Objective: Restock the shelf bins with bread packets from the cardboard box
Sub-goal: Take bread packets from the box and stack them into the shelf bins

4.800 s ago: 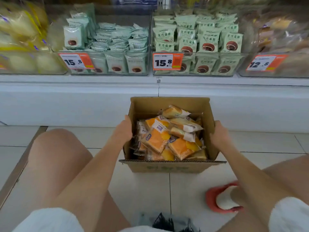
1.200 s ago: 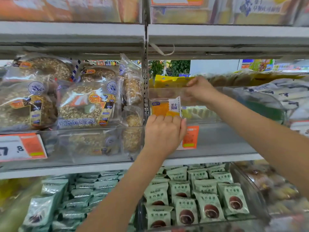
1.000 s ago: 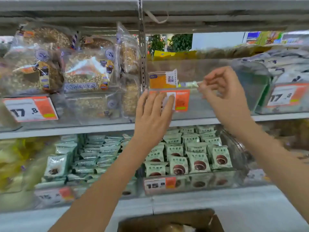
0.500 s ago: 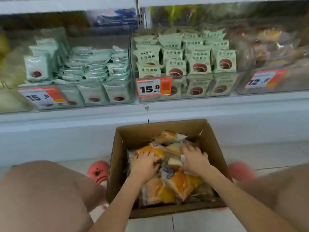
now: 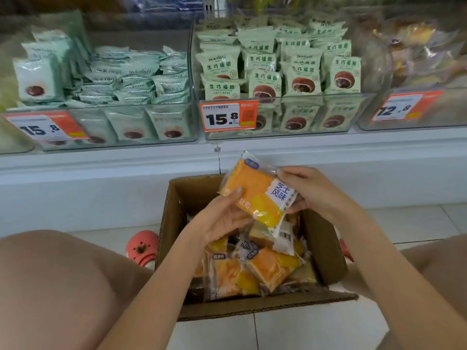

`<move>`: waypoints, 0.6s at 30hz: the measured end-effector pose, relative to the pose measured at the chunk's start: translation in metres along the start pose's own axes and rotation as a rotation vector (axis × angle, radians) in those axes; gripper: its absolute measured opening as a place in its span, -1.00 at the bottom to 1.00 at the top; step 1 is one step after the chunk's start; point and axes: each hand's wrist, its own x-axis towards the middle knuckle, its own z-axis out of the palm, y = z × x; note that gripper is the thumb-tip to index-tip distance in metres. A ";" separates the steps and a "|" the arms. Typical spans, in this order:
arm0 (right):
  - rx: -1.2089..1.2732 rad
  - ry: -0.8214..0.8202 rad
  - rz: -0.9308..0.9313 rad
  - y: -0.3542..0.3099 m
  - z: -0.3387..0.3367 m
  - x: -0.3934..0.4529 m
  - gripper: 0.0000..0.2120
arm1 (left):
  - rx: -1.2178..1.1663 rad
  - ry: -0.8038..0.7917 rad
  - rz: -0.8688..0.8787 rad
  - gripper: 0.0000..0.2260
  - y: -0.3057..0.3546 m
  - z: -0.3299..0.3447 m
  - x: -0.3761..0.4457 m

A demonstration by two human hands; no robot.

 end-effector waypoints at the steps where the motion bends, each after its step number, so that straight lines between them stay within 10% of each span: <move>1: 0.024 -0.032 0.003 0.001 -0.001 0.001 -0.76 | -0.072 0.013 0.057 -0.60 0.002 0.005 -0.002; 10: 0.294 -0.064 0.046 0.015 0.016 0.003 -0.64 | -0.059 0.254 0.354 -0.83 0.016 0.029 -0.021; 18: 0.379 0.147 -0.415 -0.083 -0.016 -0.044 -0.49 | 0.245 0.311 0.760 -0.69 0.093 0.090 -0.062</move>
